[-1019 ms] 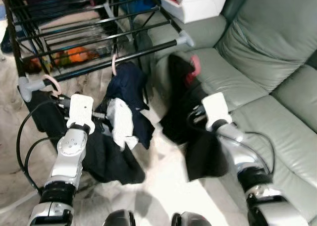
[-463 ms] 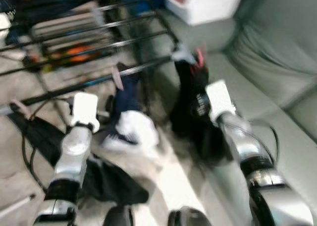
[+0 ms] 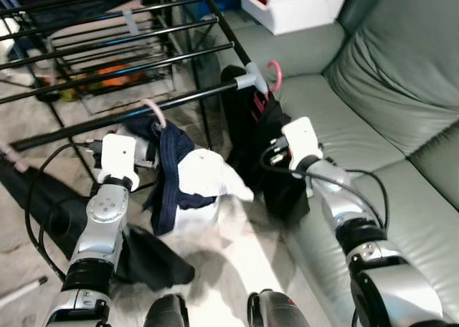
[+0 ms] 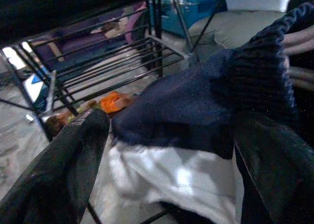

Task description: Hang hanger

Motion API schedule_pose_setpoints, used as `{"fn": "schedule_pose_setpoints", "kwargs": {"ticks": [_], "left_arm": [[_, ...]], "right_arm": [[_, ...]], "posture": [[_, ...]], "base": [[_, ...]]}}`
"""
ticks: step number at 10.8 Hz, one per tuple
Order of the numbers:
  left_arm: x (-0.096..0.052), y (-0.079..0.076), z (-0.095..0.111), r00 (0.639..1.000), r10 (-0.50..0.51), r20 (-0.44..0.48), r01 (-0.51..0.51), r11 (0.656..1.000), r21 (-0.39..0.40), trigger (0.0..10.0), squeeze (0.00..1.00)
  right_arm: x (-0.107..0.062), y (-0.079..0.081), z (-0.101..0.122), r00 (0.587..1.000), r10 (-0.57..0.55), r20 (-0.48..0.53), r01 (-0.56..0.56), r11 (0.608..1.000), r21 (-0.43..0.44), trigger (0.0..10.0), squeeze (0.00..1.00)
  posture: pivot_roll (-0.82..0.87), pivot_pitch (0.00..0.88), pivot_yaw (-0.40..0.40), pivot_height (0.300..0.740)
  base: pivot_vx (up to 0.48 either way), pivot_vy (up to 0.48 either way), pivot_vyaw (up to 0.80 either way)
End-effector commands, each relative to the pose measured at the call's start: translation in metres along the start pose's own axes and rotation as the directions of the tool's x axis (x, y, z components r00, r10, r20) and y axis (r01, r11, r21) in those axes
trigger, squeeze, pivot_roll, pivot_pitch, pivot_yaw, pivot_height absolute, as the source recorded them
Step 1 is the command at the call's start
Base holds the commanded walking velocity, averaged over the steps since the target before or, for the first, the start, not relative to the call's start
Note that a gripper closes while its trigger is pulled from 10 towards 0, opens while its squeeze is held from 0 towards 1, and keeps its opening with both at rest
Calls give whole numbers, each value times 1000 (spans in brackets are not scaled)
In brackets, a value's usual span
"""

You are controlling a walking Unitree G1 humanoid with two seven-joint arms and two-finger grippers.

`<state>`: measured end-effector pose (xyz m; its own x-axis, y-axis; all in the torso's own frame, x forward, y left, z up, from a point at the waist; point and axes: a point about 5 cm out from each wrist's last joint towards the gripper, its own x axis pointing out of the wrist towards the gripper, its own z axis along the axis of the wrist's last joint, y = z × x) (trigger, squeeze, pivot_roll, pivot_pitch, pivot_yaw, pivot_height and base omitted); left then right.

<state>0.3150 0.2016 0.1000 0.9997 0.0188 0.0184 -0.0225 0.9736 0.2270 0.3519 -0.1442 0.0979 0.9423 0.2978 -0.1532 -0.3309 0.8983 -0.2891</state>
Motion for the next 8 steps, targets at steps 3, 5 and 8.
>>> {"fn": "schedule_pose_setpoints", "kwargs": {"ticks": [3, 5, 8], "left_arm": [[-4, 3, -1, 1000, -8, -3, 8, 1000, 10, 10000, 0], [-4, 4, -1, 1000, -10, -4, 10, 1000, 11, 10000, 0], [-2, 4, 1, 1000, -20, -6, 20, 1000, 15, 10000, 0]], "right_arm": [[-25, 5, -3, 988, -87, 124, 85, 996, 22, 10000, 0], [-37, 25, -13, 994, -35, 101, 32, 999, 32, 10000, 0], [-15, 35, -3, 998, 27, 58, -30, 998, 51, 10000, 0]], "posture": [[-54, 121, -16, 740], [-53, 125, -10, 740], [-41, 129, 1, 740]], "base": [[0, 0, 0], [0, 0, 0], [0, 0, 0]]}}
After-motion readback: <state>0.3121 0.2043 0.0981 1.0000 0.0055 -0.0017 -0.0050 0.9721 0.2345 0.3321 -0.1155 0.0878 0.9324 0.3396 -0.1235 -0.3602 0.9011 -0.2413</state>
